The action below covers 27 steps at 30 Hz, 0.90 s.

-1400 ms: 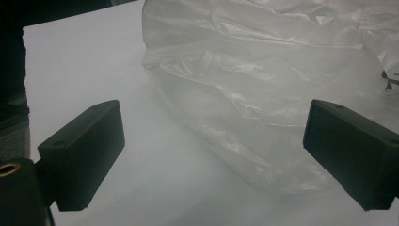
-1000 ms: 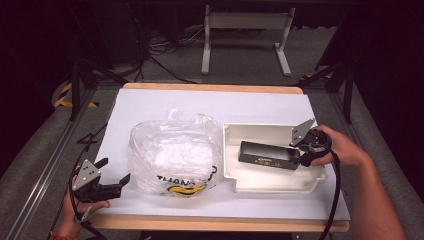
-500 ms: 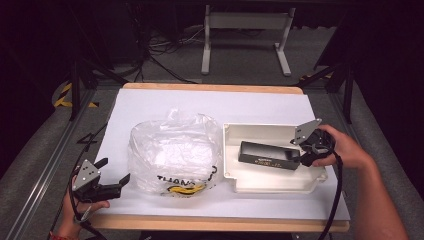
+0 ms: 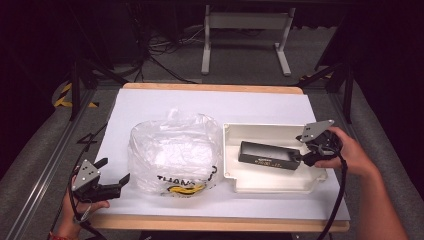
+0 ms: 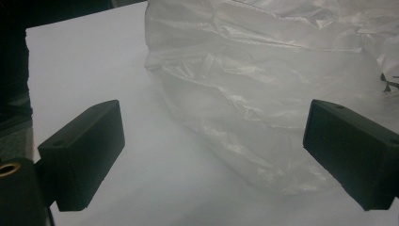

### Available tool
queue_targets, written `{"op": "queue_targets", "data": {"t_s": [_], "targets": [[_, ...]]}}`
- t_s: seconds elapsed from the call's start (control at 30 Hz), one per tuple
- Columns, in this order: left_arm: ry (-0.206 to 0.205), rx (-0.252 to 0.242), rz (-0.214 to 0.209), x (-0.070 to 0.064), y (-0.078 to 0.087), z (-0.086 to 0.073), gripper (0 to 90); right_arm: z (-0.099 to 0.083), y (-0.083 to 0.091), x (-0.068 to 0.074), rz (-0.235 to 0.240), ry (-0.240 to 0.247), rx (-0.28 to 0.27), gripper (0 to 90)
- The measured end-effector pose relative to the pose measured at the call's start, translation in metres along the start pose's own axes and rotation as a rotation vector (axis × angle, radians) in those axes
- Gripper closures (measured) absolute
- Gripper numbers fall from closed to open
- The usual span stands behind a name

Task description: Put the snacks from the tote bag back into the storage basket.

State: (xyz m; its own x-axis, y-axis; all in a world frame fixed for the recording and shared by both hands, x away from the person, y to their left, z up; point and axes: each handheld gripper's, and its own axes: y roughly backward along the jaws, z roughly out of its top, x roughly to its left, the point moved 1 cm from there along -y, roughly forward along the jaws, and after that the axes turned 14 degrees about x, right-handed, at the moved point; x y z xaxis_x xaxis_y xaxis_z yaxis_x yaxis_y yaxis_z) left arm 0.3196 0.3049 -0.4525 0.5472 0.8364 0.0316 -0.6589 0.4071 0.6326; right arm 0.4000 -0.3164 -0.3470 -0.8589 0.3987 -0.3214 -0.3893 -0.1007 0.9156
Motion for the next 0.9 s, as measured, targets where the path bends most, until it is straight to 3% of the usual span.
{"op": "queue_targets", "data": {"t_s": [0.13,0.2,0.37,0.63,0.9], "targets": [[0.001,0.0,0.001,0.0,0.0,0.0,6.8,-0.003,0.004,0.001,-0.009,-0.041,-0.029,34.8],[0.001,0.0,0.001,0.0,0.0,0.0,6.8,-0.006,0.007,0.002,-0.029,-0.088,-0.052,33.7],[-0.001,0.001,0.002,0.0,0.0,0.0,6.8,-0.014,0.012,0.006,-0.063,-0.145,-0.097,29.5],[0.0,0.002,0.002,0.0,0.0,0.0,6.8,-0.023,0.016,0.015,-0.089,-0.193,-0.133,27.0],[-0.002,0.004,-0.001,0.0,0.0,0.0,6.8,-0.033,0.018,0.026,-0.124,-0.248,-0.153,19.0]]}}
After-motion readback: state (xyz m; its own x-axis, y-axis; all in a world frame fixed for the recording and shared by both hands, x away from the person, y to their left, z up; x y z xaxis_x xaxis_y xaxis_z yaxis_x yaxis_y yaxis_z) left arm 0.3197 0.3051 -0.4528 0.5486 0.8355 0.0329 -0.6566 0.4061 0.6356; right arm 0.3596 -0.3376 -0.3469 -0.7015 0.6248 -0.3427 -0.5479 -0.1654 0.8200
